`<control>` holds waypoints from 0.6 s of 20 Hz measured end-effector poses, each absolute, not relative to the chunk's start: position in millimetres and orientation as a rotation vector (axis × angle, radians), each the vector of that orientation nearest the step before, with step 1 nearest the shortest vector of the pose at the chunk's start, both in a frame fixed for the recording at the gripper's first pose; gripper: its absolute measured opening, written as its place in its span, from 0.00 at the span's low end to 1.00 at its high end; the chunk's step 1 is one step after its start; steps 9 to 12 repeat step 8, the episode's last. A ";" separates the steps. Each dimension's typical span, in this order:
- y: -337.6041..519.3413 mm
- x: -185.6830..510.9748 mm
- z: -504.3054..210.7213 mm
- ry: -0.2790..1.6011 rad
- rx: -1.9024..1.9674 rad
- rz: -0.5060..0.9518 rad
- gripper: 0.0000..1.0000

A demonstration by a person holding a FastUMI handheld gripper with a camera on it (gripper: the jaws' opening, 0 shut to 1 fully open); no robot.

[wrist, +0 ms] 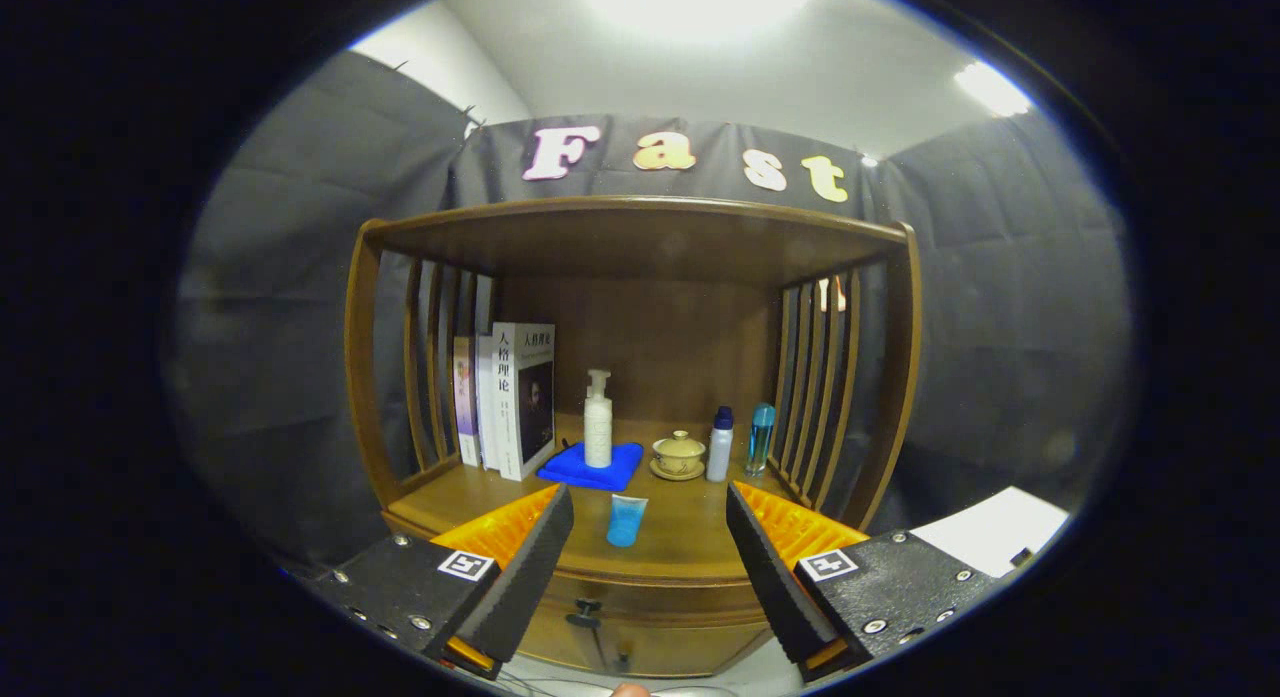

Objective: Pull open the drawer, take out the items inside it, and place them on the countertop above the cabinet.

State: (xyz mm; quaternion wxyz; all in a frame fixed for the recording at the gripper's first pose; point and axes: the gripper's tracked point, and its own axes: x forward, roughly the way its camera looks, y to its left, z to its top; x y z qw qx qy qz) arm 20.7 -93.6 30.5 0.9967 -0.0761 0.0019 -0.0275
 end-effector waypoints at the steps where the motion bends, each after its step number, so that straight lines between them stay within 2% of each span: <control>1: -92.2 19.7 30.6 0.004 -0.132 -0.047 0.95; 12: -77.8 5.3 45.7 -0.037 -0.200 -0.068 0.95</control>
